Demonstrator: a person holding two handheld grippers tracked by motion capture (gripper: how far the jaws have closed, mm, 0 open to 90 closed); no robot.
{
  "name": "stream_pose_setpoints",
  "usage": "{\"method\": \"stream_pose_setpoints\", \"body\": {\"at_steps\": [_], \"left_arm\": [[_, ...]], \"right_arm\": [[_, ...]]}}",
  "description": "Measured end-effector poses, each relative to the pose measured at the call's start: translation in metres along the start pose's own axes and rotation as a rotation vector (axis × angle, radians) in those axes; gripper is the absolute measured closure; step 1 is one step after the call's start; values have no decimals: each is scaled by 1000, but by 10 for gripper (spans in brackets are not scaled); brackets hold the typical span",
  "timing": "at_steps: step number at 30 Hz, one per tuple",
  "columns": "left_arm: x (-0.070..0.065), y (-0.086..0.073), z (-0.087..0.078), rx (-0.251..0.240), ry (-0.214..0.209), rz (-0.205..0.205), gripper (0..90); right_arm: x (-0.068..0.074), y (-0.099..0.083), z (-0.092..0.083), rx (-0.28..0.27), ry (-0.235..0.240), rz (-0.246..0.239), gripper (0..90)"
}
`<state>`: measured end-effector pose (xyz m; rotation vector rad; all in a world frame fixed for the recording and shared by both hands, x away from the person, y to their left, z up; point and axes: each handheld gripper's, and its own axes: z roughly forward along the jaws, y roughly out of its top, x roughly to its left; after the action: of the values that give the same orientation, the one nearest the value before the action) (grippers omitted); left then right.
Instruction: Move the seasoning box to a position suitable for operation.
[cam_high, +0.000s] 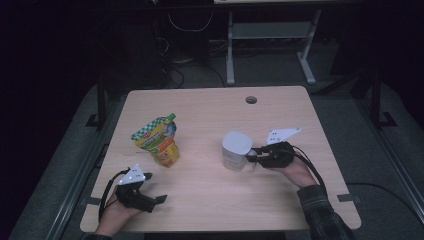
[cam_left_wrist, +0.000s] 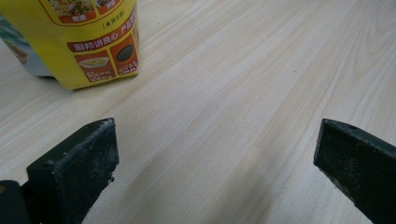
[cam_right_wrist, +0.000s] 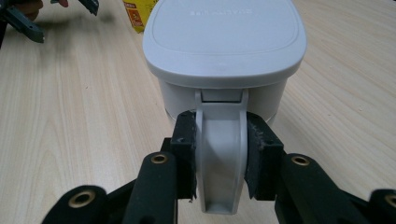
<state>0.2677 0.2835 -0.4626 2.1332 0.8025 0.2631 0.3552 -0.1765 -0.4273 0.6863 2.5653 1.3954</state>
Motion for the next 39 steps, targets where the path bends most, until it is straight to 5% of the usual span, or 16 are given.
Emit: {"method": "stream_pose_setpoints", "body": {"at_steps": [13,39], "left_arm": [[0,0,-1,2,1,6,0],[-1,1,-1,-8,-6,5,0]], "right_arm": [[9,3,0,-8,-23,-12,687],[50,5,-3,-33,60,-64,687]]}}
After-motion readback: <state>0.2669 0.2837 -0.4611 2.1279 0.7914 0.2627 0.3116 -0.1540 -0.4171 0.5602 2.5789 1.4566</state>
